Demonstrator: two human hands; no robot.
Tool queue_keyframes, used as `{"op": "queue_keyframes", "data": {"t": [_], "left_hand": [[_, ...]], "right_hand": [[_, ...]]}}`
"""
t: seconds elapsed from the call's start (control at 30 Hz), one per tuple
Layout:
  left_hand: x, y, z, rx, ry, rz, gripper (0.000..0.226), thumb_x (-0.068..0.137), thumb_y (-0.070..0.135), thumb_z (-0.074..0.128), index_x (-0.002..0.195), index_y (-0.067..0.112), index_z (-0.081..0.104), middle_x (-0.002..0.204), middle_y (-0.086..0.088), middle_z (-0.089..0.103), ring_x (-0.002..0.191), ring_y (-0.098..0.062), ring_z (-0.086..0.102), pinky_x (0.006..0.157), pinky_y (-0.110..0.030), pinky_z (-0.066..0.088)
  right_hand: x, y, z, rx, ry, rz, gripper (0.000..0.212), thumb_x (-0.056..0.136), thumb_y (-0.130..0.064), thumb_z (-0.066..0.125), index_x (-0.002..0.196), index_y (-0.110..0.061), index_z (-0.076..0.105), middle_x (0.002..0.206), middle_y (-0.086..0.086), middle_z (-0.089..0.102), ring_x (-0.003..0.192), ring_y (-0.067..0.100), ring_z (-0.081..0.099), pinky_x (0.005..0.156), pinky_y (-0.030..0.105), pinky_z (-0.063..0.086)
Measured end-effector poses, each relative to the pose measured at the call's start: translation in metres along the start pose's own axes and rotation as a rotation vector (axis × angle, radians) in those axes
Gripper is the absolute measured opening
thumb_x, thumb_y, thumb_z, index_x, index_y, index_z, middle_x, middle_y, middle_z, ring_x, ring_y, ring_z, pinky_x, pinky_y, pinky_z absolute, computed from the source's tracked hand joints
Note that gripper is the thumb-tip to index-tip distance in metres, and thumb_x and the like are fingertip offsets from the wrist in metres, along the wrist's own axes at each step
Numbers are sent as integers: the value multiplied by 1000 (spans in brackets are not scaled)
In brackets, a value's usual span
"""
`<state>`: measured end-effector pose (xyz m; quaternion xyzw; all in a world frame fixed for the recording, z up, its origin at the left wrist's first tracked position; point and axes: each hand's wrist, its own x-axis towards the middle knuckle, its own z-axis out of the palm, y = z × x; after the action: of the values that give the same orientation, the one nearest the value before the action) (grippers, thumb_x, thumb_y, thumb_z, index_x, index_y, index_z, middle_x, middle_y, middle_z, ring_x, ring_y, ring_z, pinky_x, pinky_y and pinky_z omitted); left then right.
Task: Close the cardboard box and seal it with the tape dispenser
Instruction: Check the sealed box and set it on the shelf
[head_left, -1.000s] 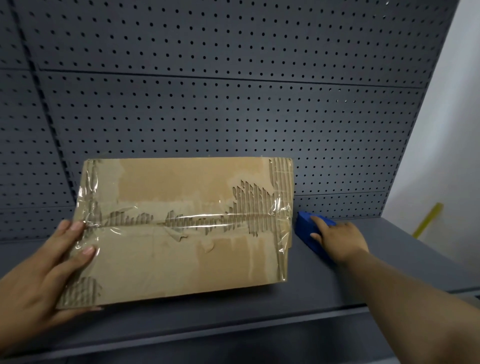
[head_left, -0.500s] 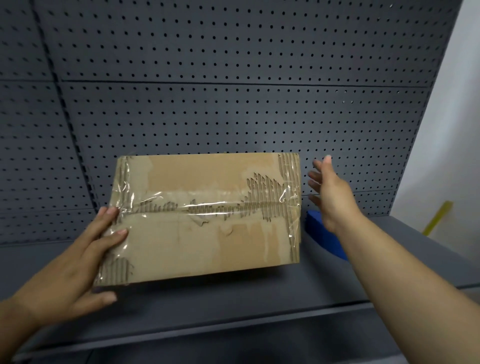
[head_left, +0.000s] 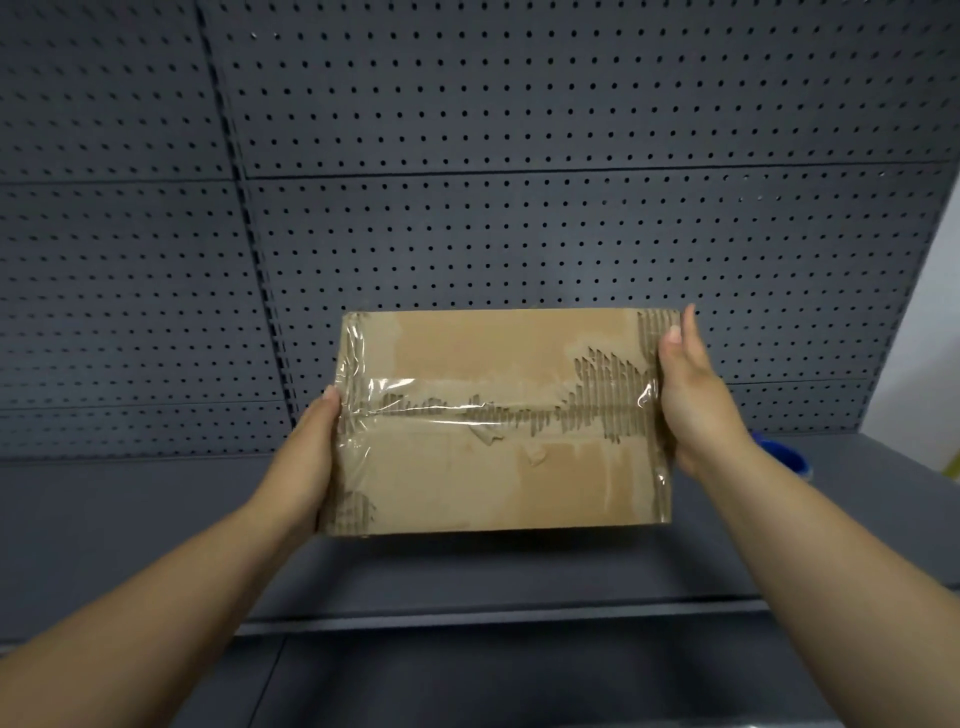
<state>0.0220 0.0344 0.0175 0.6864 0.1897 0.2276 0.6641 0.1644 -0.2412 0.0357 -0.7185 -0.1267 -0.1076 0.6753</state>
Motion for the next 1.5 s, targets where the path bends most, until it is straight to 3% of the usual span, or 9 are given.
{"op": "queue_keyframes", "data": {"t": [0.1, 0.3, 0.63, 0.83, 1.03, 1.17, 1.27, 1.37, 1.5], "left_hand": [[0, 5, -3, -81, -51, -40, 51, 97, 53, 26, 101, 22, 67, 80, -2, 74, 71, -17, 70, 63, -32, 48], [-4, -1, 0, -185, -101, 14, 62, 93, 62, 15, 121, 27, 57, 101, -6, 72, 89, -22, 70, 64, -34, 55], [-19, -53, -10, -166, 93, -81, 78, 77, 82, 19, 123, 33, 57, 115, 0, 65, 109, -21, 59, 100, -47, 43], [-26, -66, -11, -53, 163, -102, 88, 75, 81, 12, 134, 27, 49, 128, -5, 56, 121, -25, 50, 106, -47, 37], [-31, -50, -22, -215, -10, 70, 75, 85, 68, 11, 117, 22, 61, 108, -6, 69, 102, -20, 65, 83, -37, 50], [-33, -44, -8, -277, 135, 47, 70, 93, 61, 11, 99, 17, 65, 95, -8, 70, 92, -24, 66, 83, -39, 50], [-32, -48, 3, -243, 299, -8, 67, 94, 61, 11, 110, 20, 62, 102, -3, 67, 98, -19, 61, 90, -38, 46], [-25, -54, 10, -166, 444, 7, 73, 92, 63, 10, 118, 18, 61, 114, -4, 64, 109, -23, 57, 100, -42, 41], [-25, -49, 14, -125, 549, 79, 72, 96, 55, 8, 106, 12, 65, 101, -5, 65, 100, -25, 57, 88, -34, 42]], "right_hand": [[-4, 1, 2, 45, 9, 1, 49, 90, -62, 28, 138, -56, 16, 149, -6, 36, 131, 22, 40, 103, 52, 39], [-23, -1, 10, 110, 33, 20, 47, 92, -62, 24, 138, -56, 19, 149, -6, 35, 134, 20, 37, 107, 51, 34], [-80, 19, 28, 46, 28, -36, 43, 99, -47, 15, 142, -53, 13, 154, -8, 21, 141, 12, 19, 115, 40, 16], [-100, 27, 22, 34, 3, -43, 46, 98, -45, 16, 143, -49, 7, 144, -20, 24, 130, -2, 20, 111, 28, 15], [-98, 33, 22, 39, 126, -51, 50, 99, -44, 17, 148, -36, 18, 151, -9, 28, 136, 4, 23, 108, 23, 18], [-95, 36, 35, 124, 245, 24, 55, 96, -53, 17, 147, -34, 22, 152, -7, 29, 139, 11, 25, 114, 31, 18], [-91, 41, 41, 178, 290, 90, 71, 86, -70, 19, 144, -32, 33, 147, -4, 39, 136, 14, 33, 114, 42, 25], [-92, 40, 44, 100, 329, 42, 61, 94, -57, 21, 147, -27, 26, 149, -2, 36, 137, 16, 31, 112, 30, 22], [-93, 36, 45, -38, 362, 10, 55, 99, -43, 23, 150, -23, 14, 150, 4, 33, 138, 24, 30, 108, 34, 24]]}}
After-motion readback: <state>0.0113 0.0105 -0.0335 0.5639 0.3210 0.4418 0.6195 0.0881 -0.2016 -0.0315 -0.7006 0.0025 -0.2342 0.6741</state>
